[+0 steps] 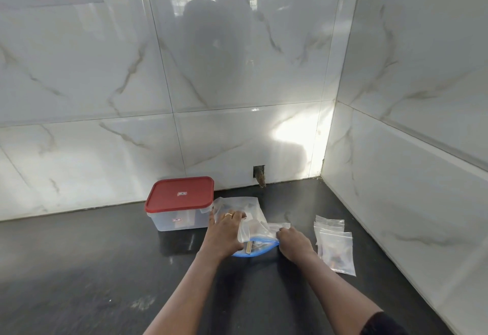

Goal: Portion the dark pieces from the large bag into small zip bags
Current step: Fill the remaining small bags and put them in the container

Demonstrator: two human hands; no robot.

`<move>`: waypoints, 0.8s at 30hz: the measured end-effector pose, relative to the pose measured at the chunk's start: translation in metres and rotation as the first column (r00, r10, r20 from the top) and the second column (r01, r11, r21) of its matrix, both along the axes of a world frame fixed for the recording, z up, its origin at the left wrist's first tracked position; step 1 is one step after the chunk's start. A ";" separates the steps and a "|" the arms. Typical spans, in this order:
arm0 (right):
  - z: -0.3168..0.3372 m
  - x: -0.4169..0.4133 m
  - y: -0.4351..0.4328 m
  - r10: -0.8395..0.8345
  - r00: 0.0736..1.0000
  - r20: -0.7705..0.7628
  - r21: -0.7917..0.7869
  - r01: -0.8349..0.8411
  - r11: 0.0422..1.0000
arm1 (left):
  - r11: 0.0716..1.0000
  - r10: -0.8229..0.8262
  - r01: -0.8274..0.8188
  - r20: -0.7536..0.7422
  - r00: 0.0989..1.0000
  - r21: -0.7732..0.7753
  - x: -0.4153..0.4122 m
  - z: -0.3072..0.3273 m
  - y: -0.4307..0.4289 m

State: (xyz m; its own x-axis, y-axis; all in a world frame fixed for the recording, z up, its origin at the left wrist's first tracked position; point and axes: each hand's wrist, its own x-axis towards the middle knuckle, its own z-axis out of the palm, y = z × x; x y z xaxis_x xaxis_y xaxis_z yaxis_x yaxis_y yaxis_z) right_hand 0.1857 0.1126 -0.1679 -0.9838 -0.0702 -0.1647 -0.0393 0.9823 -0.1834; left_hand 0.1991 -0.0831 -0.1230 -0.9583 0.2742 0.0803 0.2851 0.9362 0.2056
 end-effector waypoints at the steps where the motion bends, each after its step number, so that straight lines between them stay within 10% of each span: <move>1: 0.001 0.000 0.000 -0.030 1.000 -0.007 0.010 0.030 0.999 | 0.999 0.003 -0.003 -0.018 1.000 0.035 -0.001 0.001 0.001; 16: 0.021 0.004 -0.005 -0.337 0.936 -0.104 -0.058 0.333 0.941 | 0.873 0.189 -0.152 -0.033 0.981 0.464 -0.023 0.031 0.005; 20: 0.044 0.006 -0.015 -0.383 0.821 -0.424 -0.264 0.293 0.919 | 0.814 0.241 -0.199 -0.005 0.971 0.545 -0.027 0.038 0.007; 24: 0.051 0.007 -0.023 -0.075 0.627 -0.776 -0.139 -0.053 0.989 | 0.779 0.250 -0.207 0.010 0.968 0.591 -0.029 0.046 0.010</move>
State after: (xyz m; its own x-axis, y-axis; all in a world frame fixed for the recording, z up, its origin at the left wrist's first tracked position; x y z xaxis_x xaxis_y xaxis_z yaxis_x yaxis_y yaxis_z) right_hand 0.1927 0.0898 -0.1165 -0.7409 -0.0166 0.6714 -0.2195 0.9508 -0.2187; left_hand 0.1701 -0.0728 -0.0775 -0.9734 -0.0723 0.2176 0.1108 0.6827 0.7223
